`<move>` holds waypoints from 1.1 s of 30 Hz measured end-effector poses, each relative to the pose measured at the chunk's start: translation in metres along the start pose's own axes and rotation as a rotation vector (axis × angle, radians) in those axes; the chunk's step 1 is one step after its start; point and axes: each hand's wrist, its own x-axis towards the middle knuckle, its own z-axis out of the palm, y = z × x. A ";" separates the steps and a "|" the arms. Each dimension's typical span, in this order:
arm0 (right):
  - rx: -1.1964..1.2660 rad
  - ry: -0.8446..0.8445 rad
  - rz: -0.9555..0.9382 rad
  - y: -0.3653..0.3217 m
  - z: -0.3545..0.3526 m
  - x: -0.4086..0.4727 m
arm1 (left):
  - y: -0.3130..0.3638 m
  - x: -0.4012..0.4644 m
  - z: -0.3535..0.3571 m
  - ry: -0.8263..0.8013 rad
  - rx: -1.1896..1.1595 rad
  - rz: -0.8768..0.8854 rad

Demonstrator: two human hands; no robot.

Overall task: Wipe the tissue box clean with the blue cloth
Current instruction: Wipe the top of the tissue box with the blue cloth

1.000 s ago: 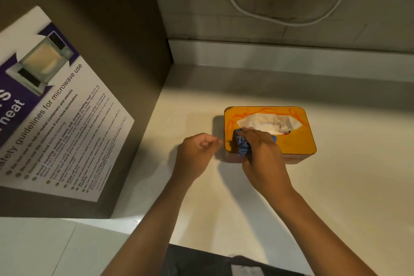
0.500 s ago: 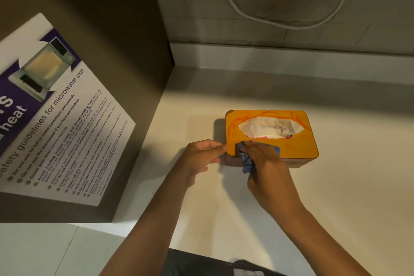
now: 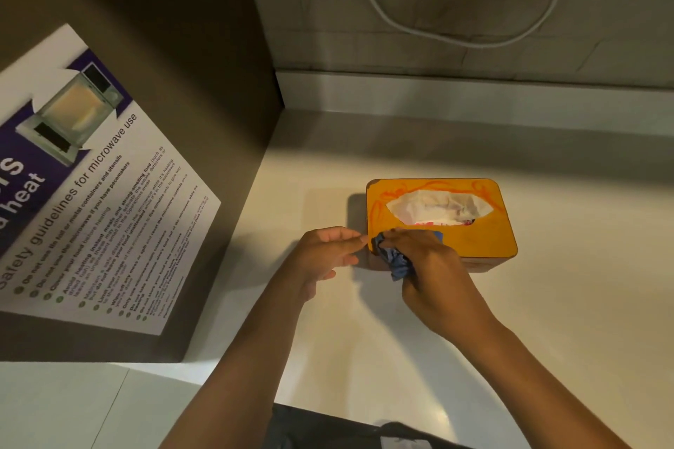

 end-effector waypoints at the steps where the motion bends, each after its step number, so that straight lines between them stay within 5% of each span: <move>1: 0.005 -0.009 0.010 0.003 -0.002 0.000 | 0.000 -0.001 0.001 -0.001 0.005 -0.003; 8: 0.000 0.113 0.082 -0.010 0.020 0.006 | 0.003 0.000 0.005 0.050 0.073 0.056; 14: 0.181 0.010 0.043 0.007 -0.004 -0.007 | 0.002 0.000 0.004 0.086 0.124 0.162; 17: 0.899 0.054 0.127 0.011 -0.030 -0.014 | 0.009 0.005 -0.005 0.256 0.190 0.289; 19: 1.517 0.204 0.408 0.027 -0.044 -0.026 | 0.020 0.007 -0.010 0.332 0.372 0.413; 20: 1.599 0.330 0.592 0.036 -0.049 -0.030 | 0.027 0.010 -0.010 0.340 0.460 0.479; 26: 1.659 0.727 0.775 0.046 -0.061 -0.050 | 0.054 0.038 -0.003 0.196 0.804 0.665; 33: 1.637 0.776 0.809 0.051 -0.059 -0.055 | 0.050 0.048 -0.008 0.079 0.856 0.711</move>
